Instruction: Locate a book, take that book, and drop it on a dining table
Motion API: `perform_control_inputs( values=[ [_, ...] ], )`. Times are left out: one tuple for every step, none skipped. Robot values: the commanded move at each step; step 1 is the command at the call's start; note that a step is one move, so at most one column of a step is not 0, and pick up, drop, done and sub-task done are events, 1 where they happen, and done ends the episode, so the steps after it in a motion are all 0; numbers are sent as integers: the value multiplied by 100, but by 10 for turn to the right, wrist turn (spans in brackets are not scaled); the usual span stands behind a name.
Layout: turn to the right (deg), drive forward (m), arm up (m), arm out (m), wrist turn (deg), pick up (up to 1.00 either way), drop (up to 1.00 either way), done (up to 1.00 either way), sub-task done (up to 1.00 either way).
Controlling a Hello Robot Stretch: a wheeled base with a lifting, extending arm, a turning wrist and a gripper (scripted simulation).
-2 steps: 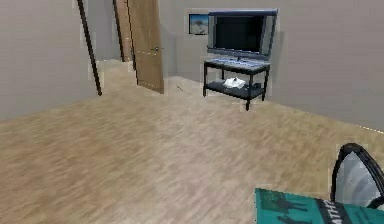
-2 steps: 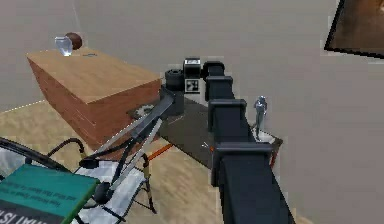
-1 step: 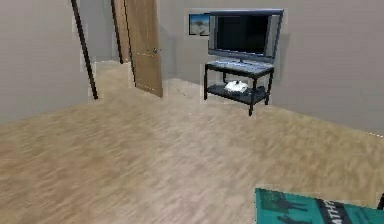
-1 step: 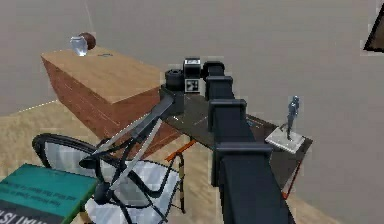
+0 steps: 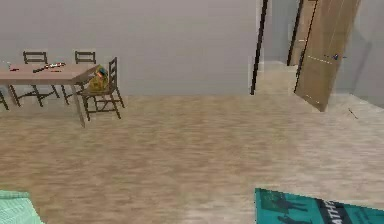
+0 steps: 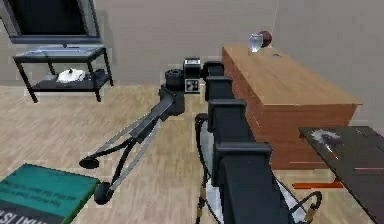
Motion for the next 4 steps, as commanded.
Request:
perform_control_inputs(
  values=[
    [-240, 0, 0, 0, 0, 0, 0, 0, 0],
    [0, 100, 0, 0, 0, 0, 0, 0, 0],
    [-60, 0, 0, 0, 0, 0, 0, 0, 0],
    [0, 10, 0, 0, 0, 0, 0, 0, 0]
  ],
)
